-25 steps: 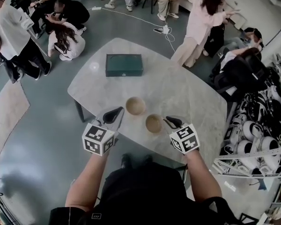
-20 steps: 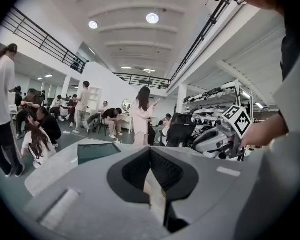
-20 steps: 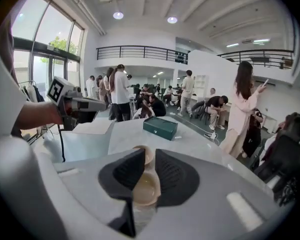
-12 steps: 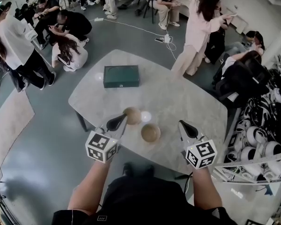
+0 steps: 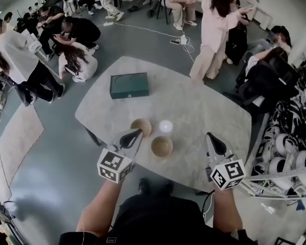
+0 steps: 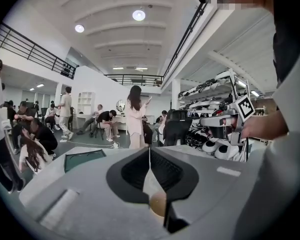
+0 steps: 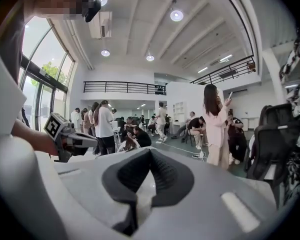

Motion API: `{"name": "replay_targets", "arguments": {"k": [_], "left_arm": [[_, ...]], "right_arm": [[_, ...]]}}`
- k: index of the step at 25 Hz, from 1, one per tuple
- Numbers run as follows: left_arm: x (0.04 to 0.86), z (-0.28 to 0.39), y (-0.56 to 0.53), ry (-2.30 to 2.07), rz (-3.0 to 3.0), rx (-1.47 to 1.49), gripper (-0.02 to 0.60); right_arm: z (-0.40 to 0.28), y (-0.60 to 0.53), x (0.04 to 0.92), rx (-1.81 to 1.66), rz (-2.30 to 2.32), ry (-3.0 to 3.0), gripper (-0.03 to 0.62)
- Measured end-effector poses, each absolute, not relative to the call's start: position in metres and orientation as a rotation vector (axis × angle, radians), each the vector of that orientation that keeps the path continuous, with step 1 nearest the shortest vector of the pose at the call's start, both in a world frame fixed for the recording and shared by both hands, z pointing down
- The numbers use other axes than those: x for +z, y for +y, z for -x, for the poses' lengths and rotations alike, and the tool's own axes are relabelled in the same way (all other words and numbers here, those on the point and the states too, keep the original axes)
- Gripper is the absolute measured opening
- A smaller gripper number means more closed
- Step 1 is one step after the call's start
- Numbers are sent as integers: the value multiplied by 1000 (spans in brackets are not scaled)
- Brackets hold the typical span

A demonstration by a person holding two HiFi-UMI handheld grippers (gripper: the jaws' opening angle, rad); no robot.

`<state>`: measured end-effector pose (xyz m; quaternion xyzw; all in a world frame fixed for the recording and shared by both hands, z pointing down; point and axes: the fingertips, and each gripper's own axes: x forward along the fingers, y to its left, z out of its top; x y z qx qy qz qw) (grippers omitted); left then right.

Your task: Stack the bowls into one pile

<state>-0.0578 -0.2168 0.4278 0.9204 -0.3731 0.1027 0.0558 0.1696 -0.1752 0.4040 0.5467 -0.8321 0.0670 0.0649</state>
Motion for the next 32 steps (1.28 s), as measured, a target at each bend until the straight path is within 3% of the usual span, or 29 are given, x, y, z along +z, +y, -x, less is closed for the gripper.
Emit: {"name": "replay_targets", "arguments": {"k": [3, 8, 12, 32], "left_arm": [[437, 51, -212, -1072, -2802, 322, 17], [480, 50, -213, -1028, -2781, 503, 115], [520, 48, -219, -940, -2780, 726, 144], [658, 54, -255, -562, -2720, 1367, 147]], "right_arm": [[-171, -174, 414, 233, -1667, -2497, 5], [-172, -170, 428, 282, -1675, -2490, 5], [-173, -170, 440, 320, -1658, -2475, 5], [-173, -191, 471, 410, -1626, -2408, 5]]}}
